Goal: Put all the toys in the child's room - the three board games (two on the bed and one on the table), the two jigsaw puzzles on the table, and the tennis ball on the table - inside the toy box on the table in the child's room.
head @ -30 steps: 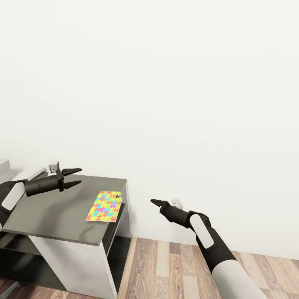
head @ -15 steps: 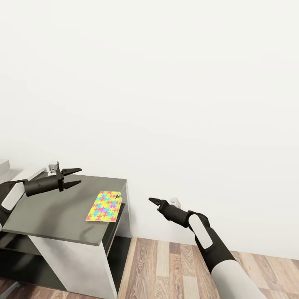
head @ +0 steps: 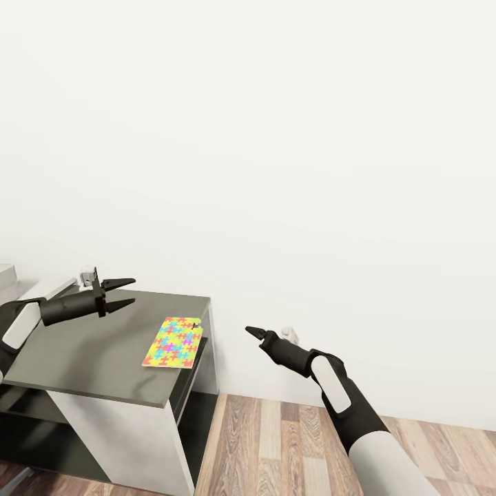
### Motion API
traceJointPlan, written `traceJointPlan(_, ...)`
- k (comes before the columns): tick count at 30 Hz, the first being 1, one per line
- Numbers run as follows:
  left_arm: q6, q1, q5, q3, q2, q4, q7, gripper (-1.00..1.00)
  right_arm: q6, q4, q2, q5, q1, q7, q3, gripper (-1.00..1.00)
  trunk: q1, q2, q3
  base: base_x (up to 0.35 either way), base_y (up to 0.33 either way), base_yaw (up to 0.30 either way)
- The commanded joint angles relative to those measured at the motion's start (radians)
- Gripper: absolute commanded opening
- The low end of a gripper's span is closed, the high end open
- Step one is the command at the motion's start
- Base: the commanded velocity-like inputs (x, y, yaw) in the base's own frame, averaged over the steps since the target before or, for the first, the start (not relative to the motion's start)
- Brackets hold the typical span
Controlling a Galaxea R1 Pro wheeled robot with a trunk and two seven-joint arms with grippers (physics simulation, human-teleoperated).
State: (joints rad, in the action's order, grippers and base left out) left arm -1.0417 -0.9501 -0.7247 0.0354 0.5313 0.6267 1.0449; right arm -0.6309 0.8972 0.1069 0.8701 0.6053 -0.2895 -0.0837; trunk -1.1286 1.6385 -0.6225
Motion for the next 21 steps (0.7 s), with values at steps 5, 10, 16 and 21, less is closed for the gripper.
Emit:
traceJointPlan(5,-0.003,-0.001,-0.002,0.003,0.001,-0.001,0.004,1.00,-0.003,0.000,-0.001,0.000,0.000,-0.003,0.002,1.00,0.000,0.001,-0.001,0.000,0.000,0.000)
traceJointPlan(10,-0.003,-0.001,-0.002,0.003,0.001,-0.001,0.004,1.00,-0.002,0.001,0.000,0.000,-0.001,-0.003,0.002,1.00,0.000,0.001,-0.001,0.000,0.000,0.000)
traceJointPlan(16,-0.003,-0.001,-0.002,0.004,0.001,-0.001,0.004,1.00,-0.002,0.002,0.000,0.000,-0.001,-0.004,0.001,1.00,0.000,0.001,-0.001,0.000,0.000,0.000)
traceJointPlan(21,-0.003,-0.001,-0.002,0.004,0.001,-0.001,0.005,1.00,-0.002,0.001,0.001,0.000,-0.001,-0.005,-0.004,1.00,0.000,0.001,-0.001,0.000,0.000,0.000)
